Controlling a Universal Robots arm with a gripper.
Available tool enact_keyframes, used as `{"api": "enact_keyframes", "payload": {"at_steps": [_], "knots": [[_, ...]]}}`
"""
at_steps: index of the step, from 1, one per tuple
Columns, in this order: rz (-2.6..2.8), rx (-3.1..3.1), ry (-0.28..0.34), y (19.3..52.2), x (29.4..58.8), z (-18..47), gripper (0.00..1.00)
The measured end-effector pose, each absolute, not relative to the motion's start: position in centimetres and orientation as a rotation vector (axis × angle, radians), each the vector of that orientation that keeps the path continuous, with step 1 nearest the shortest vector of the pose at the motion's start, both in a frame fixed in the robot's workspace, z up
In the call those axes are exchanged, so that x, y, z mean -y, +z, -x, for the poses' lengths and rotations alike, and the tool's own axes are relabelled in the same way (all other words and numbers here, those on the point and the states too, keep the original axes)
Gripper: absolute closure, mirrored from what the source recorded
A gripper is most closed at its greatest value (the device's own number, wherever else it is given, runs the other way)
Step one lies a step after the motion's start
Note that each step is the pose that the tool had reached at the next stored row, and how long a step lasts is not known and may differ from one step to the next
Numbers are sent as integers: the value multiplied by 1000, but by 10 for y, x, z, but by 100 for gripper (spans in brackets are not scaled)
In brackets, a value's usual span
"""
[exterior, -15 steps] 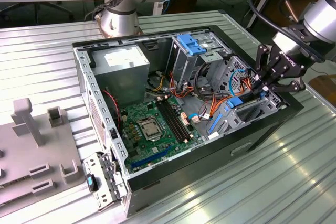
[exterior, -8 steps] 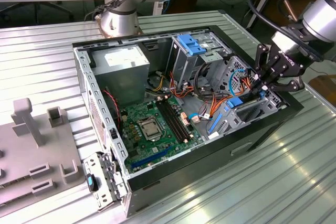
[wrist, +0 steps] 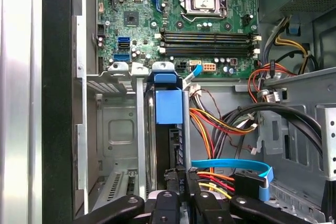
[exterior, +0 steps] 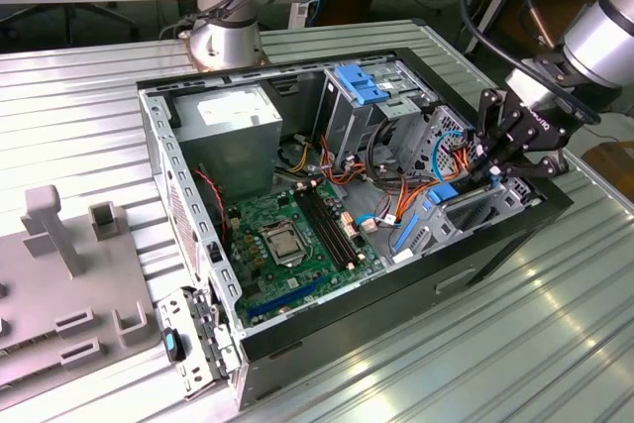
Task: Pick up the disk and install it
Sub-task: 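Insert the first disk wire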
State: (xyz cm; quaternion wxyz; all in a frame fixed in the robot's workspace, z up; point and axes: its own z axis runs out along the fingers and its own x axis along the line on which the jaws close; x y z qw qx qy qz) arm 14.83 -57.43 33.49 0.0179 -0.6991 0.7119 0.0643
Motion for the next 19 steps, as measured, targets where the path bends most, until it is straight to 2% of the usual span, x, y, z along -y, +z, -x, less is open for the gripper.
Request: {"api": "enact_keyframes", "payload": {"at_steps": [2,3,9,10,12,19], "knots": [[2171,-2211,200,335,574,-148,82],[2171,-2210,202,335,574,-148,75],[2171,-2211,200,350,574,-148,75],[2171,-2211,200,350,574,-148,76],[2171,-2211,200,350,574,-148,89],[2171,-2211,200,350,574,-148,89]]}}
